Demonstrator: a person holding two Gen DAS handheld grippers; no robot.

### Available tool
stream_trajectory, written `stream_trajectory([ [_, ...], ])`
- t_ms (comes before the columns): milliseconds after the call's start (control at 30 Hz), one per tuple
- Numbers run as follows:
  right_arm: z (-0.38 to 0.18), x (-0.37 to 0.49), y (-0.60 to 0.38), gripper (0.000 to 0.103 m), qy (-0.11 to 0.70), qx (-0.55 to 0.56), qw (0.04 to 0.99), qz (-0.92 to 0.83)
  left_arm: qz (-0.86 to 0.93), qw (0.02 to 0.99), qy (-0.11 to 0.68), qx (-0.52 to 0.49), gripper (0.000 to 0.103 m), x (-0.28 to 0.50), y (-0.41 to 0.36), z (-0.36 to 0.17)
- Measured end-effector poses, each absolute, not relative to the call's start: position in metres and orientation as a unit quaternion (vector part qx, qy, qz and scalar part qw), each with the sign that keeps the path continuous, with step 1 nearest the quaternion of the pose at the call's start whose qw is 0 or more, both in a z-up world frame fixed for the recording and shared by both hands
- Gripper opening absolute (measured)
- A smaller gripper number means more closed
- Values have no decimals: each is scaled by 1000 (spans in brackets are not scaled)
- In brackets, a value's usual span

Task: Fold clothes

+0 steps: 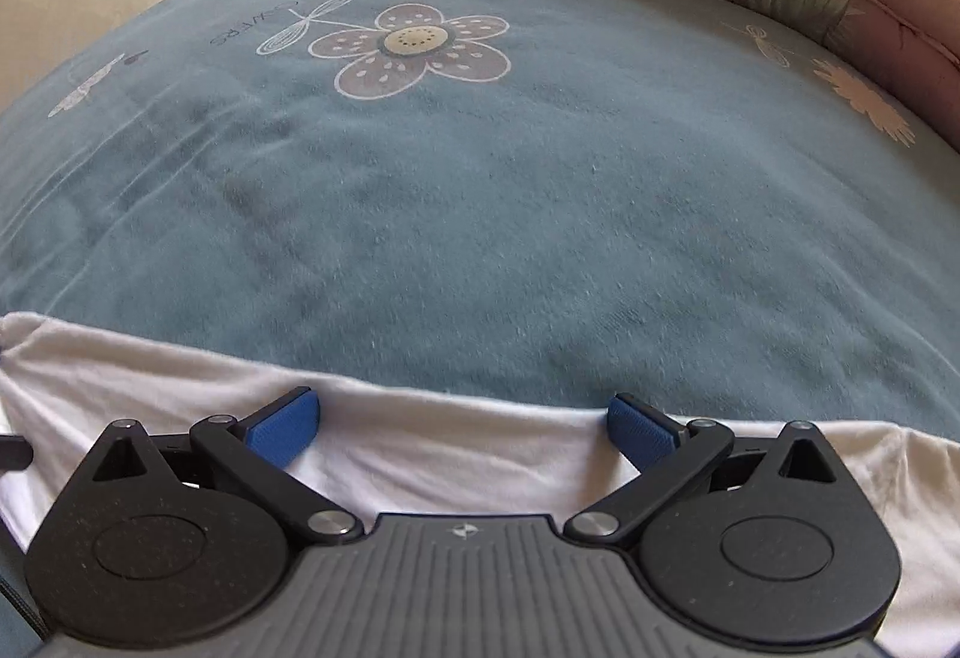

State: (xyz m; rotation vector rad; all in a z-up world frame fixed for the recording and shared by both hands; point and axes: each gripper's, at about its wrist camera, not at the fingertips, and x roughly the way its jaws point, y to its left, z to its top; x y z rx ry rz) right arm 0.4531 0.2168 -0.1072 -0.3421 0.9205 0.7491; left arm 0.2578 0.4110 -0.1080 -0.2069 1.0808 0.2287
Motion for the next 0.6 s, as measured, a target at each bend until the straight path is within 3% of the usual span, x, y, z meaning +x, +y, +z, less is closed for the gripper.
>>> stream_trajectory([
  [200,-84,441,201,103,416,-158,816,368,97,844,513,-122,91,258,406,-105],
  [400,-105,399,180,103,453,-190,786,375,97,851,504,-111,91,246,398,-104],
  [600,-95,389,184,103,425,-188,795,390,89,865,475,-134,91,269,401,-83],
])
